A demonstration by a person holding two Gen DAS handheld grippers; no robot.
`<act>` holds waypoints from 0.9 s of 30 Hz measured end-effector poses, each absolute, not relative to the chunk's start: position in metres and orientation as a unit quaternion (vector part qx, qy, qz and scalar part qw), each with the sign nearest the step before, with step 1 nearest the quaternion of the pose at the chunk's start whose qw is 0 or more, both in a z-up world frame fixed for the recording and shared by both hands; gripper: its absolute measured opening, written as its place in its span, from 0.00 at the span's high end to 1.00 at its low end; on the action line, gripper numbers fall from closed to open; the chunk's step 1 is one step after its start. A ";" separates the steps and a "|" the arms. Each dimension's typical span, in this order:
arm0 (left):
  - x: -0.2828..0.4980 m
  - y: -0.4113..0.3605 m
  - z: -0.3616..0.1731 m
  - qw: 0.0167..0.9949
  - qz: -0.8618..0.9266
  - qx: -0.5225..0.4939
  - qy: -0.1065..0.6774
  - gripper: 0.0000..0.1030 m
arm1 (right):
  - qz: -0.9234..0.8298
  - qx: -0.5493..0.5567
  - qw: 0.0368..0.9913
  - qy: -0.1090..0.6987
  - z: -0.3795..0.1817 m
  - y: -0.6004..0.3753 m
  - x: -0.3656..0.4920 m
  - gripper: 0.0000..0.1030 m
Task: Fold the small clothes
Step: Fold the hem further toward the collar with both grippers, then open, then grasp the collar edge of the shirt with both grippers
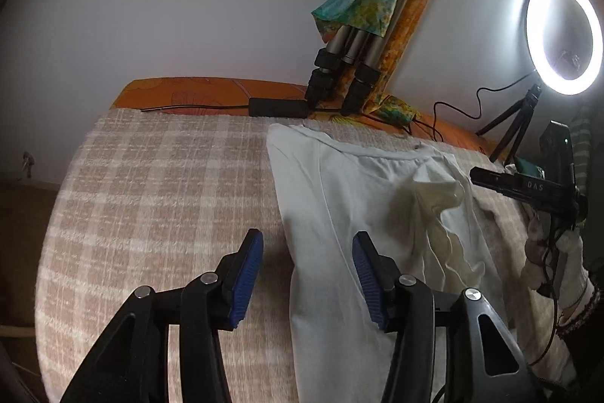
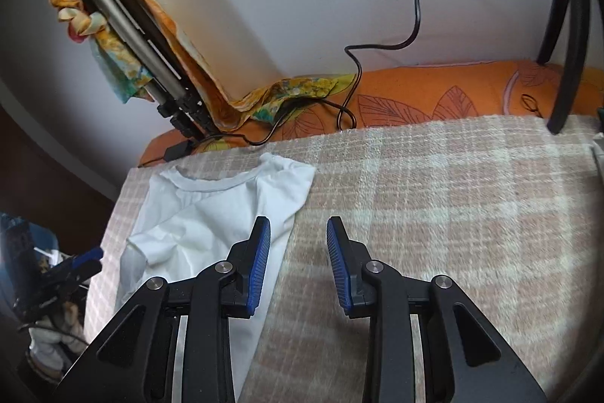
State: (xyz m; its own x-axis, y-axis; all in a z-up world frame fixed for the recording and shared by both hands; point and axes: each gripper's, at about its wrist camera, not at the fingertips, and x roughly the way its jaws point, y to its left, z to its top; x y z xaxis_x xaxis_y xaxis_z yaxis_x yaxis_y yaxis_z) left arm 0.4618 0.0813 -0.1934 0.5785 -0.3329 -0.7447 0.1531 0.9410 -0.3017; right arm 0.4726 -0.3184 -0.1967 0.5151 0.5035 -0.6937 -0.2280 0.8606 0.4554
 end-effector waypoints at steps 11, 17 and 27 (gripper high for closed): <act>0.539 0.063 -0.217 0.882 -0.122 -0.064 0.450 0.48 | 0.218 0.088 0.861 0.452 -0.203 -0.285 0.502 0.70; 0.560 0.061 -0.225 0.881 -0.118 -0.080 0.452 0.49 | 0.222 0.052 0.862 0.452 -0.202 -0.267 0.508 0.70; 0.568 0.049 -0.223 0.882 -0.139 -0.083 0.442 0.94 | 0.235 0.083 0.853 0.458 -0.204 -0.273 0.512 0.93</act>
State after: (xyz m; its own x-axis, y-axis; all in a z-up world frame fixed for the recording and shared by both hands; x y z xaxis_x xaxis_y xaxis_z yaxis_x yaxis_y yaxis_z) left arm 0.5680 0.0494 -0.2226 0.5706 -0.3187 -0.7569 0.1714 0.9475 -0.2698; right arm 0.5123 -0.2733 -0.2041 0.4697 0.4774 -0.7427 -0.3246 0.8757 0.3576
